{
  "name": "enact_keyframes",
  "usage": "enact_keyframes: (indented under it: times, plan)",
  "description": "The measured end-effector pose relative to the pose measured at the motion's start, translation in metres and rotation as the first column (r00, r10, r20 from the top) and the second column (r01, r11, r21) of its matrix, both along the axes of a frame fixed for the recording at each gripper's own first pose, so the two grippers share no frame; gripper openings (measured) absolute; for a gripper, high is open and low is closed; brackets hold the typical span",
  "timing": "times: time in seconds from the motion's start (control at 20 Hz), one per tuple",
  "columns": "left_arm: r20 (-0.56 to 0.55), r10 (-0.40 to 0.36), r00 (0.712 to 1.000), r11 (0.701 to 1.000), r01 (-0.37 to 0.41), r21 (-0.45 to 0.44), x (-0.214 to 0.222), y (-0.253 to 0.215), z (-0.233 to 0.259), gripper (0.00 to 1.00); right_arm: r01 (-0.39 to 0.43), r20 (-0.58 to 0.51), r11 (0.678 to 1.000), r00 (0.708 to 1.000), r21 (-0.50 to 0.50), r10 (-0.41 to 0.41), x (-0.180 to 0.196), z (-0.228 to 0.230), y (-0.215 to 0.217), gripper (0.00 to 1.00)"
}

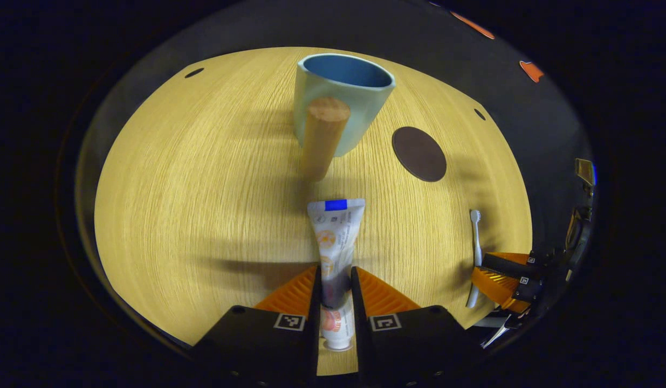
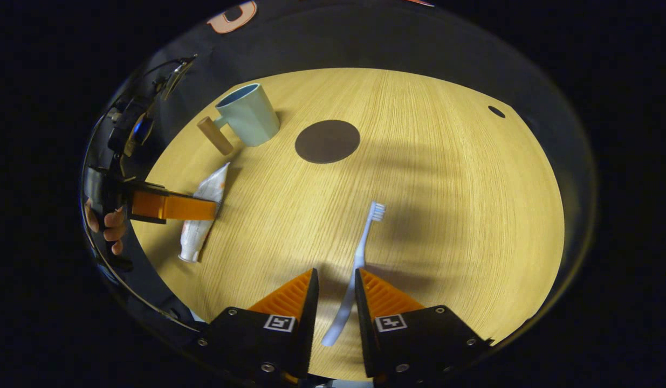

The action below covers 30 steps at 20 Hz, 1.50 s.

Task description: Put the toothbrush and toothpaste on the desktop into the cup, then pick up the cup and place it on the coaster on the desktop.

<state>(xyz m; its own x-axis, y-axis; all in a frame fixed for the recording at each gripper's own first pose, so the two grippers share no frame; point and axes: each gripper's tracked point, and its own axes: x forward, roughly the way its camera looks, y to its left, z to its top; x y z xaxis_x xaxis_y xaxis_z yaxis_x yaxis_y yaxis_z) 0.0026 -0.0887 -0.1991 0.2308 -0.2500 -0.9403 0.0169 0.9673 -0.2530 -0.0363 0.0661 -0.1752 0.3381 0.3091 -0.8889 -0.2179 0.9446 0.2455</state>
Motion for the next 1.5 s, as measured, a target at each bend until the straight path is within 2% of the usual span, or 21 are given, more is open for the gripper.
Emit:
enact_keyframes:
  times: [0.05,0.1,0.2,0.25,0.3,0.4,0.5,0.55,0.8,0.9,0.95,1.05,1.1,1.15,1.3,1.5]
  plan:
    - [0.021,-0.007,1.000,1.000,0.008,-0.011,0.009,-0.001,0.003,0.20,0.012,0.006,1.000,1.000,0.003,-0.012,0.004,0.000,-0.003,0.33]
    - [0.014,-0.012,1.000,0.999,0.012,-0.032,0.016,-0.006,0.000,0.19,0.025,0.005,1.000,1.000,0.013,-0.025,0.004,-0.001,-0.003,0.19]
    - [-0.005,-0.039,0.999,0.998,0.039,-0.041,0.028,-0.012,0.005,0.15,0.046,-0.015,0.998,0.999,0.037,-0.045,0.005,-0.007,-0.006,0.10]
    - [0.007,-0.050,0.999,0.998,0.050,-0.036,0.013,-0.008,0.010,0.16,0.072,-0.011,0.995,0.997,0.065,-0.071,0.007,-0.006,-0.006,0.08]
    - [0.021,-0.061,0.998,0.997,0.061,-0.040,0.018,-0.012,0.003,0.16,0.077,-0.009,0.993,0.997,0.089,-0.076,0.005,-0.004,-0.008,0.07]
    - [0.053,-0.098,0.994,0.992,0.102,-0.080,0.017,-0.028,0.007,0.12,0.091,0.009,0.987,0.996,0.129,-0.093,0.006,-0.004,-0.008,0.06]
    - [0.081,-0.104,0.991,0.990,0.111,-0.091,0.024,-0.027,0.009,0.11,0.082,0.034,0.986,0.996,0.142,-0.088,0.007,-0.003,-0.009,0.05]
    - [0.089,-0.112,0.990,0.988,0.120,-0.094,0.021,-0.031,0.012,0.08,0.072,0.049,0.988,0.996,0.138,-0.079,0.008,-0.002,-0.010,0.05]
    - [0.136,-0.123,0.983,0.986,0.137,-0.095,0.026,-0.033,0.013,0.09,0.027,0.094,0.996,0.995,0.083,-0.034,0.010,0.000,-0.011,0.04]
    - [0.166,-0.133,0.977,0.985,0.149,-0.089,0.027,-0.038,0.017,0.09,-0.028,0.143,0.999,0.989,0.022,0.024,0.011,0.001,-0.015,0.04]
    - [0.183,-0.136,0.974,0.984,0.154,-0.088,0.030,-0.040,0.018,0.08,-0.052,0.182,0.998,0.982,-0.040,0.058,0.013,0.002,-0.018,0.04]
    - [0.233,-0.143,0.962,0.982,0.166,-0.084,0.041,-0.045,0.020,0.08,-0.120,0.254,0.979,0.954,-0.167,0.160,0.018,0.003,-0.025,0.04]
    - [0.263,-0.151,0.953,0.982,0.175,-0.069,0.044,-0.042,0.022,0.08,-0.134,0.269,0.976,0.947,-0.174,0.178,0.019,0.003,-0.026,0.04]
    - [0.286,-0.156,0.945,0.983,0.178,-0.051,0.047,-0.041,0.023,0.08,-0.138,0.275,0.977,0.945,-0.161,0.179,0.019,0.006,-0.030,0.03]
    - [0.350,-0.152,0.924,0.981,0.183,-0.058,0.055,-0.041,0.033,0.08,-0.086,0.274,0.994,0.957,-0.062,0.100,0.014,0.010,-0.030,0.02]
    - [0.424,-0.132,0.896,0.980,0.182,-0.079,0.057,-0.037,0.043,0.08,-0.020,0.332,0.999,0.943,0.039,0.006,0.019,0.020,-0.042,0.01]
